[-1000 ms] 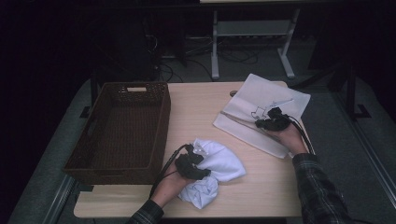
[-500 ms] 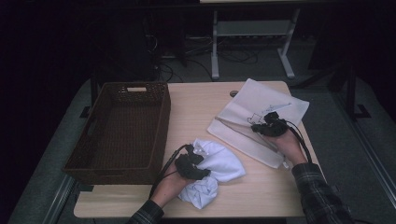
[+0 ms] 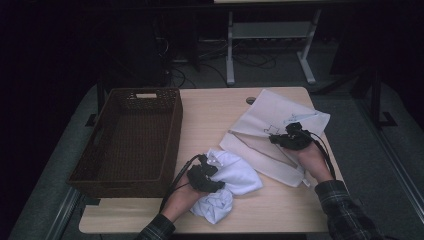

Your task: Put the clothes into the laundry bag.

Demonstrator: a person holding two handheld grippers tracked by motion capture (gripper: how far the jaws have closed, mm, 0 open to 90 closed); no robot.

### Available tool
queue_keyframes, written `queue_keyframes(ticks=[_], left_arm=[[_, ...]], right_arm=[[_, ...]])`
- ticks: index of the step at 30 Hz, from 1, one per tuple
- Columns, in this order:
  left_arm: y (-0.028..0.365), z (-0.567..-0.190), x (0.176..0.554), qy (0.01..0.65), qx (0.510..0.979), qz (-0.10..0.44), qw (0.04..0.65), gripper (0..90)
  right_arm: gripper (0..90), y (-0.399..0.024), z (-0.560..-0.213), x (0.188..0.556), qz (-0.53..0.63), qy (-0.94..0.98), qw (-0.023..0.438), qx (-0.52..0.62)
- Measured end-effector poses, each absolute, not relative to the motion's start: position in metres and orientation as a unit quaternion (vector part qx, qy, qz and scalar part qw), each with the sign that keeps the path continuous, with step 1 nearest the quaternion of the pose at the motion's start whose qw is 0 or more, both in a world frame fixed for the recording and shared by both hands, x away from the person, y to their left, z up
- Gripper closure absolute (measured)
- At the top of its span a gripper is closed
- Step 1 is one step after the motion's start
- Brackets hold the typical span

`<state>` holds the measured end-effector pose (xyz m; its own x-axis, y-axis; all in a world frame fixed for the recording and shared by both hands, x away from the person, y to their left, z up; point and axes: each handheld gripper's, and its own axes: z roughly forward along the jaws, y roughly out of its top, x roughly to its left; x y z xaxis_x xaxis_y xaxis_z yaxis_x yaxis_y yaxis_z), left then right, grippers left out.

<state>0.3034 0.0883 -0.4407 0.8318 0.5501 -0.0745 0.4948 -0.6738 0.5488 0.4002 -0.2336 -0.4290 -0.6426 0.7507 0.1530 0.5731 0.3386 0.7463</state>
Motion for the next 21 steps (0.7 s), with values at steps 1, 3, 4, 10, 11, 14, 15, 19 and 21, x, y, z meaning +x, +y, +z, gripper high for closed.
queue_keyframes(ticks=[1,3,4,10,11,14,15,19,21], left_arm=[[0.088,-0.441,0.304,0.286,0.914,0.048,0.285,65.6],[0.088,-0.440,0.304,0.286,0.914,0.048,0.284,65.7],[0.088,-0.440,0.304,0.286,0.914,0.048,0.284,65.8],[0.091,-0.438,0.304,0.283,0.915,0.048,0.283,66.6],[0.091,-0.437,0.304,0.285,0.914,0.048,0.285,66.9],[0.095,-0.432,0.303,0.284,0.912,0.045,0.293,67.5],[0.096,-0.430,0.302,0.282,0.912,0.046,0.295,67.6],[0.100,-0.419,0.302,0.279,0.909,0.044,0.308,67.7],[0.099,-0.416,0.301,0.274,0.909,0.044,0.312,67.7]], right_arm=[[87.1,-0.234,-0.426,0.399,0.411,0.808,0.111,0.408],[87.3,-0.235,-0.422,0.398,0.426,0.800,0.110,0.408],[87.2,-0.235,-0.420,0.397,0.430,0.798,0.110,0.408],[87.3,-0.234,-0.410,0.390,0.441,0.797,0.110,0.397],[87.2,-0.234,-0.410,0.389,0.442,0.798,0.111,0.394],[87.3,-0.234,-0.410,0.386,0.439,0.802,0.110,0.391],[87.3,-0.234,-0.410,0.385,0.439,0.802,0.109,0.390],[87.3,-0.231,-0.412,0.384,0.434,0.807,0.106,0.386],[87.3,-0.228,-0.412,0.383,0.431,0.811,0.108,0.381]])
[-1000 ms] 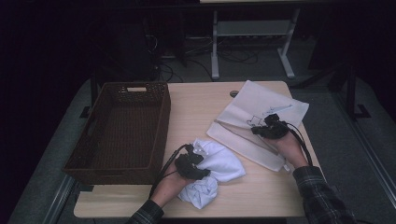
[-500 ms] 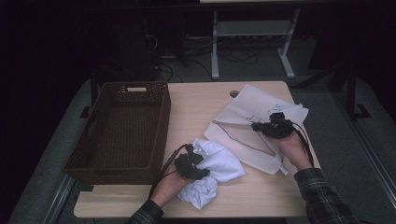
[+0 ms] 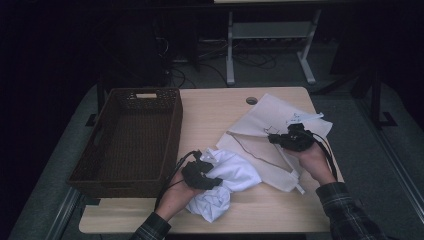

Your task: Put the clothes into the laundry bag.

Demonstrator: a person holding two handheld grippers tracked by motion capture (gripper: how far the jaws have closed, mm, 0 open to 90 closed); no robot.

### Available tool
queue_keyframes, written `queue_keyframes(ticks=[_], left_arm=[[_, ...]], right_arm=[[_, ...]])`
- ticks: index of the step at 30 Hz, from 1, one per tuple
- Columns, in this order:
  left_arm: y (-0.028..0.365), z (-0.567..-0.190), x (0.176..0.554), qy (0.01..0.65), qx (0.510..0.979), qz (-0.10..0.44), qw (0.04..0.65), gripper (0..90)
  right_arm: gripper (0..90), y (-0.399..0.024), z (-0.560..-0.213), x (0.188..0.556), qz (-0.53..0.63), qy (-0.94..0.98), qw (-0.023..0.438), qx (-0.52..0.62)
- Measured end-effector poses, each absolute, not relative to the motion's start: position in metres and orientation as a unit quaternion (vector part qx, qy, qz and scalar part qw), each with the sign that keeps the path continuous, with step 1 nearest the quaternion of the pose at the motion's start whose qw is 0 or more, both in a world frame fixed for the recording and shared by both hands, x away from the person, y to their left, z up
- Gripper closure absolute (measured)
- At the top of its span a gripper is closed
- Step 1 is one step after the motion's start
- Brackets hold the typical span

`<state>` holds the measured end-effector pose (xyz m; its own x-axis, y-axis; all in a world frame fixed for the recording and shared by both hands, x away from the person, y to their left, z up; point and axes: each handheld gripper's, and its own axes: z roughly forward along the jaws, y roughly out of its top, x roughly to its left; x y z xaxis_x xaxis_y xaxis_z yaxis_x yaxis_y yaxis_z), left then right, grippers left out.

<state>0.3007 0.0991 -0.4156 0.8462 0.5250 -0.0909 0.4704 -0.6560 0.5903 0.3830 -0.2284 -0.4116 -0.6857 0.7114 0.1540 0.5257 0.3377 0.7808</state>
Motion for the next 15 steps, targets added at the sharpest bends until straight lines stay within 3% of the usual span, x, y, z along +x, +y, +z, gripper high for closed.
queue_keyframes(ticks=[15], left_arm=[[0.068,-0.405,0.292,0.212,0.924,0.036,0.317,67.7]], right_arm=[[87.3,-0.219,-0.410,0.364,0.430,0.829,0.090,0.346]])
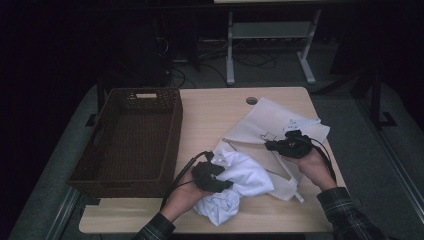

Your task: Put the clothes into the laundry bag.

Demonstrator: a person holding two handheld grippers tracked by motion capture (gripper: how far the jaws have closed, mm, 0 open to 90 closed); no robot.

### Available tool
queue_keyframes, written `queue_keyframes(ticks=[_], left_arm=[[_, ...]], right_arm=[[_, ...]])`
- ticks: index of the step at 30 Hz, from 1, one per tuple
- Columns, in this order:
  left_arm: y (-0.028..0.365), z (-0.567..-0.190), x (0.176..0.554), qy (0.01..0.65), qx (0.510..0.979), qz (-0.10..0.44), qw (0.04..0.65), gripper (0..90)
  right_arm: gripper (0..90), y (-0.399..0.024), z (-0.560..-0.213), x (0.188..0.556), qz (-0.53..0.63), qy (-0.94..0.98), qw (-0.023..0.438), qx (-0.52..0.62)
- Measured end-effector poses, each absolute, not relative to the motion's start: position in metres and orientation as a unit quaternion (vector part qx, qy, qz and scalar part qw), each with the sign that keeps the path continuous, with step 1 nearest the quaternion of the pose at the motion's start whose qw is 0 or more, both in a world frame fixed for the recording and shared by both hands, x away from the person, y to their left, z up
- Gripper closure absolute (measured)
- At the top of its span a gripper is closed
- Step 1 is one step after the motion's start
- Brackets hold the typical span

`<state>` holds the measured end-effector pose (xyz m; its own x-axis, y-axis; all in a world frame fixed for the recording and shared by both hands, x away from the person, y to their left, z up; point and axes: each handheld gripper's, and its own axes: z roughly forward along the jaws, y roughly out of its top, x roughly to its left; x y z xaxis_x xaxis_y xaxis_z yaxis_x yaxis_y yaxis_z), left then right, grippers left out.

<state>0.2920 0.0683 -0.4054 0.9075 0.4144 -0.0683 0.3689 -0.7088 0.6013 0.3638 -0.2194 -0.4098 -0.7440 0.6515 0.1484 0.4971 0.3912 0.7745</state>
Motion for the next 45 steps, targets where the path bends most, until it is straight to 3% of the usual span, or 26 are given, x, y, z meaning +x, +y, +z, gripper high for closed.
queue_keyframes(ticks=[21,45], left_arm=[[0.036,-0.413,0.311,0.164,0.937,0.028,0.308,67.7],[0.065,-0.423,0.339,0.281,0.909,0.079,0.298,68.7]], right_arm=[[87.5,-0.215,-0.404,0.355,0.447,0.835,0.067,0.313],[87.9,-0.199,-0.400,0.352,0.453,0.844,0.036,0.285]])
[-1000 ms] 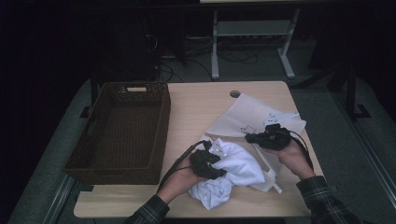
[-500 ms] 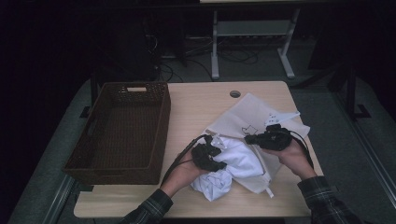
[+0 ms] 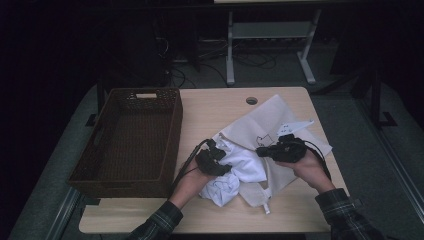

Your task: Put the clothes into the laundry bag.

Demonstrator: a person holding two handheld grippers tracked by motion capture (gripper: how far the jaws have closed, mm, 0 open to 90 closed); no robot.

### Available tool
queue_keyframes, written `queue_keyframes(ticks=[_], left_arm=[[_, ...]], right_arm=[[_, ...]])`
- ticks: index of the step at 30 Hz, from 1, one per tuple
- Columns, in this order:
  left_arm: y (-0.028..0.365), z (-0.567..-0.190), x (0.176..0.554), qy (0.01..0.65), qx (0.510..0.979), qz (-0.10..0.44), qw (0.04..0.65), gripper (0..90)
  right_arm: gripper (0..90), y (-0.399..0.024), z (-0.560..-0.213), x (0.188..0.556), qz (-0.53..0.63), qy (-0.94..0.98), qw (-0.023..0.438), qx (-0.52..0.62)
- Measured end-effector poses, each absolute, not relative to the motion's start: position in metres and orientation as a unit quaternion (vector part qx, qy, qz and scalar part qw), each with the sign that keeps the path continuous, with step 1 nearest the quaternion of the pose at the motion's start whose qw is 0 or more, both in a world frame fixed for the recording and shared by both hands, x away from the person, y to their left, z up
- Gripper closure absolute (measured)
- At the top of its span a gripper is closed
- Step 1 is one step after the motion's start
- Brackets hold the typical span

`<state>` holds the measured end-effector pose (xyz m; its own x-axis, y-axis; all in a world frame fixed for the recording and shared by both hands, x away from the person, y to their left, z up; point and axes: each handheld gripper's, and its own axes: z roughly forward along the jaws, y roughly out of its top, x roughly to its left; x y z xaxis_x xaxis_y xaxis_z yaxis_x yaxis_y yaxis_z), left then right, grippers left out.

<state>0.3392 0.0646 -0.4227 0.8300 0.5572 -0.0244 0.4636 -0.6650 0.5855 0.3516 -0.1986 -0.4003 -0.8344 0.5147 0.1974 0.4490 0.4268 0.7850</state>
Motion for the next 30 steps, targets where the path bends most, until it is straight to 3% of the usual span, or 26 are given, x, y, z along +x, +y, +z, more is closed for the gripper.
queue_keyframes(ticks=[19,30], left_arm=[[0.058,-0.427,0.337,0.292,0.907,0.093,0.288,68.8],[0.036,-0.419,0.324,0.242,0.917,0.104,0.301,68.7]], right_arm=[[87.8,-0.188,-0.393,0.346,0.460,0.842,0.031,0.279],[87.8,-0.176,-0.393,0.347,0.464,0.840,0.040,0.278]])
